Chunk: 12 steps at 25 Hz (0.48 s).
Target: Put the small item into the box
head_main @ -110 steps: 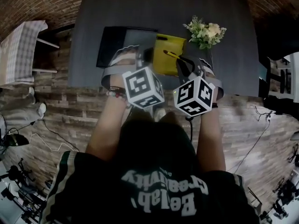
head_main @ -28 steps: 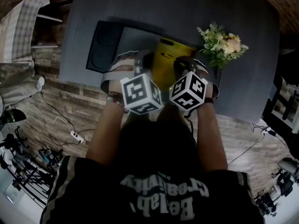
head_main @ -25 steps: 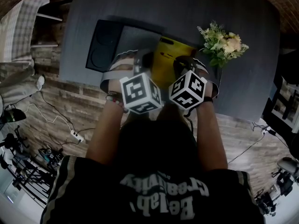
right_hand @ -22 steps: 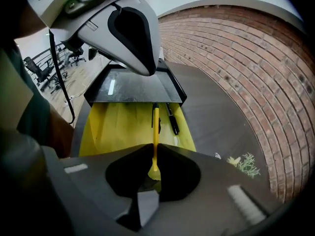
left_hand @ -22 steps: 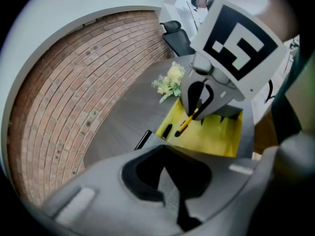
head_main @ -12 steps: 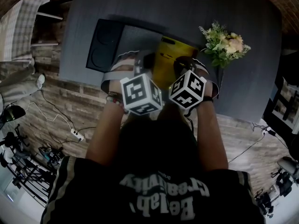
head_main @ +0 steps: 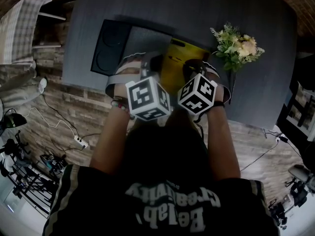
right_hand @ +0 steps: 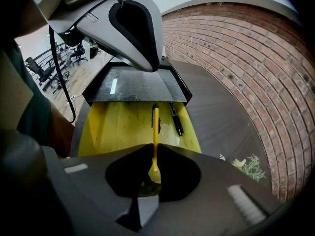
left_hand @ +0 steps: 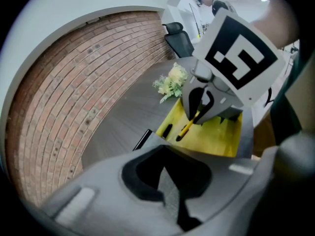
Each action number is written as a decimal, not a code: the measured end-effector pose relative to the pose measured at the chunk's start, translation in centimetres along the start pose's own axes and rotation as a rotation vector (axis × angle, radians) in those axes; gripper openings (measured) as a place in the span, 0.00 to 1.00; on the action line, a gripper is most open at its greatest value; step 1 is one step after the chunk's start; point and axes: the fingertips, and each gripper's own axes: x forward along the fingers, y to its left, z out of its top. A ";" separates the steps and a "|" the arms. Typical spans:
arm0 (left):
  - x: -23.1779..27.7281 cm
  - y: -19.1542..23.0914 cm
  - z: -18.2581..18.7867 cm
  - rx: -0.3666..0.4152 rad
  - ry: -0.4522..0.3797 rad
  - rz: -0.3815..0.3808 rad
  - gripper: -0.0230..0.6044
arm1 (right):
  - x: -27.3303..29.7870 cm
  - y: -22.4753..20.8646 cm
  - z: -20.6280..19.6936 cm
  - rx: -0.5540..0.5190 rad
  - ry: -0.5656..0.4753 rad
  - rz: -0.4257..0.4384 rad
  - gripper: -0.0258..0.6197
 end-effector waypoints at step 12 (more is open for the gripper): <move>0.4 0.0 -0.2 0.007 0.001 -0.007 0.04 | 1.0 1.7 0.2 0.060 -0.015 0.117 0.49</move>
